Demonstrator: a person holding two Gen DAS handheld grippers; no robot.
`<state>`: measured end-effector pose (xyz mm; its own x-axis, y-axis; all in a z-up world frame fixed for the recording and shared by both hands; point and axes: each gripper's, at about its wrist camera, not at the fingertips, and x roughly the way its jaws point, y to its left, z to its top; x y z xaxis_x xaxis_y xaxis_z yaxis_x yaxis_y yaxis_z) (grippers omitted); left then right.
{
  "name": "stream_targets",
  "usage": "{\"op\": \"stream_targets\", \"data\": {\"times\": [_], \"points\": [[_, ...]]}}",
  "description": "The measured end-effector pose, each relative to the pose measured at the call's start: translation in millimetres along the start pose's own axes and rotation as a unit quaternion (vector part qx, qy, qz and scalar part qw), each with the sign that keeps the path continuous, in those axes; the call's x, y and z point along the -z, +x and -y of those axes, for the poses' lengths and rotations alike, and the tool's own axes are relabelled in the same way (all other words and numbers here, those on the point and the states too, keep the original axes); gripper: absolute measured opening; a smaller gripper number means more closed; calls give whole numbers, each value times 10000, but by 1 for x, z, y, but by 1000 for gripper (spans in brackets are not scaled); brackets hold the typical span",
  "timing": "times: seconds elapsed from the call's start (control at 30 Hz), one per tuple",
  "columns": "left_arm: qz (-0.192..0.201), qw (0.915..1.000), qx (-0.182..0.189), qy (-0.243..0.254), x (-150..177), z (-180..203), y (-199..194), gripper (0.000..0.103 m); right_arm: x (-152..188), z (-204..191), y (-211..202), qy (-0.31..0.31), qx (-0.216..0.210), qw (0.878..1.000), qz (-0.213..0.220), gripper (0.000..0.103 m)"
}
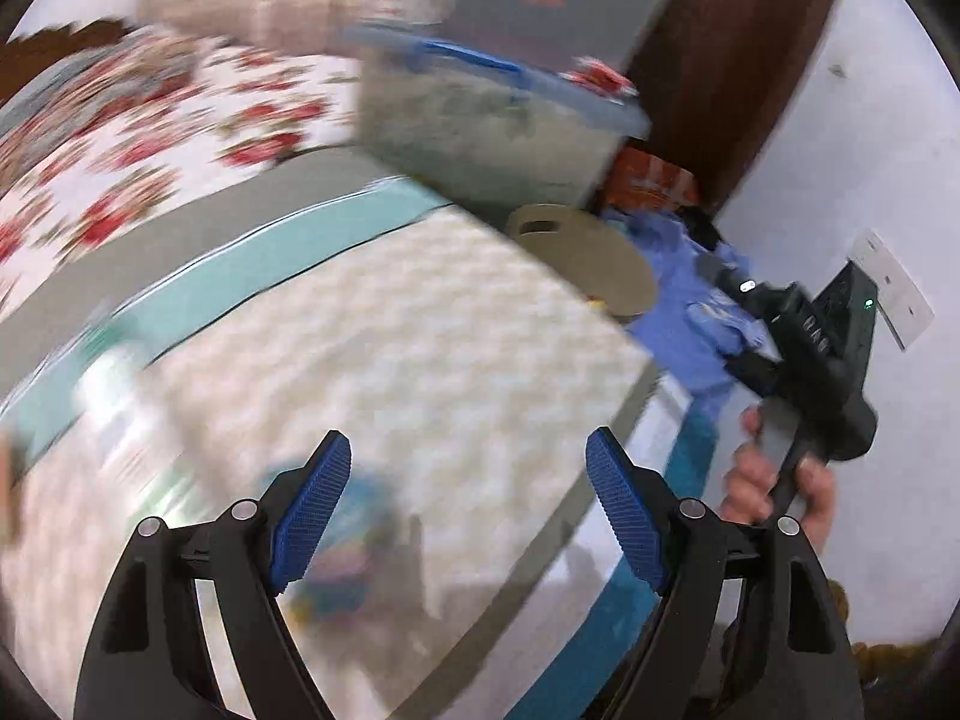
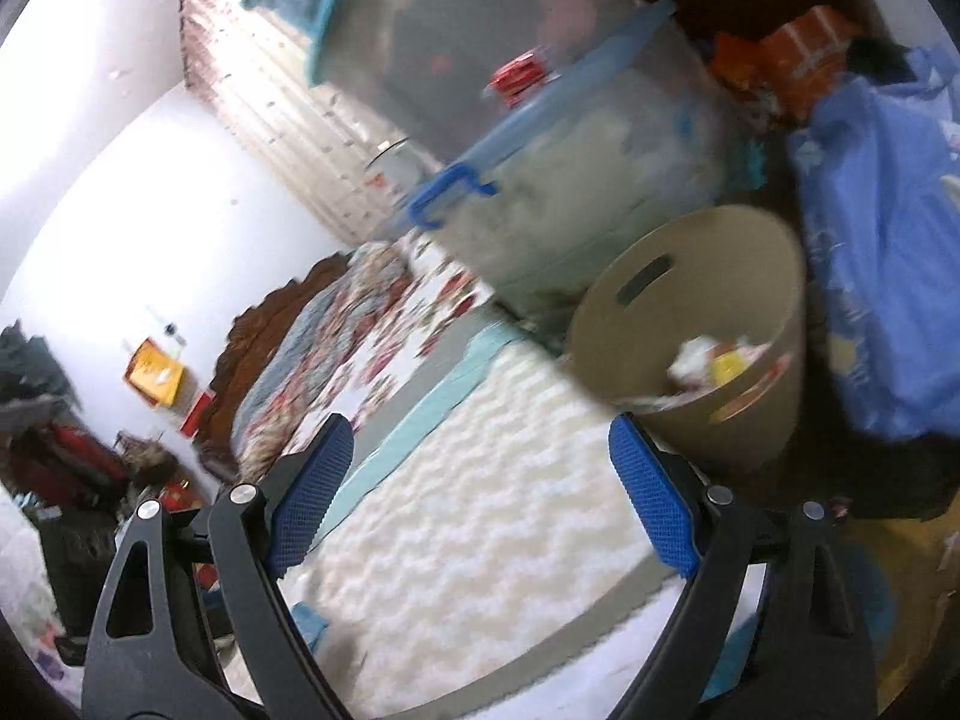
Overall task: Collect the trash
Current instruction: 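Move both open tools back toward the bed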
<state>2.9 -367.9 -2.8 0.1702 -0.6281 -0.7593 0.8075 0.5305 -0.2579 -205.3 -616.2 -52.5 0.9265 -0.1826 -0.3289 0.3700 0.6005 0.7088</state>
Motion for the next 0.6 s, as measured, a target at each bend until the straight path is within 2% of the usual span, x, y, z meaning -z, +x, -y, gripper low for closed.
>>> {"op": "stream_targets", "data": {"times": [0.13, 0.27, 0.37, 0.43, 0.47, 0.5, 0.6], "points": [[-26, 9959, -178, -883, 39, -68, -43, 77, 22, -47, 18, -210, -388, 9981, -421, 79], [242, 9823, -519, -1784, 85, -142, -97, 76, 51, -117, 44, -743, -835, 9894, -924, 70], [580, 9652, -710, -2450, 121, -192, -138, 76, 83, -177, 72, -1104, -1294, 9738, -1512, 68], [790, 9536, -789, -2797, 141, -220, -161, 76, 109, -217, 96, -1198, -1635, 9577, -2041, 65], [902, 9467, -787, -2990, 152, -233, -171, 76, 121, -233, 108, -1197, -1785, 9492, -2297, 62], [997, 9405, -762, -3158, 162, -244, -179, 76, 139, -260, 127, -1224, -1967, 9351, -2680, 61], [1214, 9244, -646, -3558, 187, -272, -197, 76, 173, -318, 169, -1666, -2069, 9086, -3223, 56]]}}
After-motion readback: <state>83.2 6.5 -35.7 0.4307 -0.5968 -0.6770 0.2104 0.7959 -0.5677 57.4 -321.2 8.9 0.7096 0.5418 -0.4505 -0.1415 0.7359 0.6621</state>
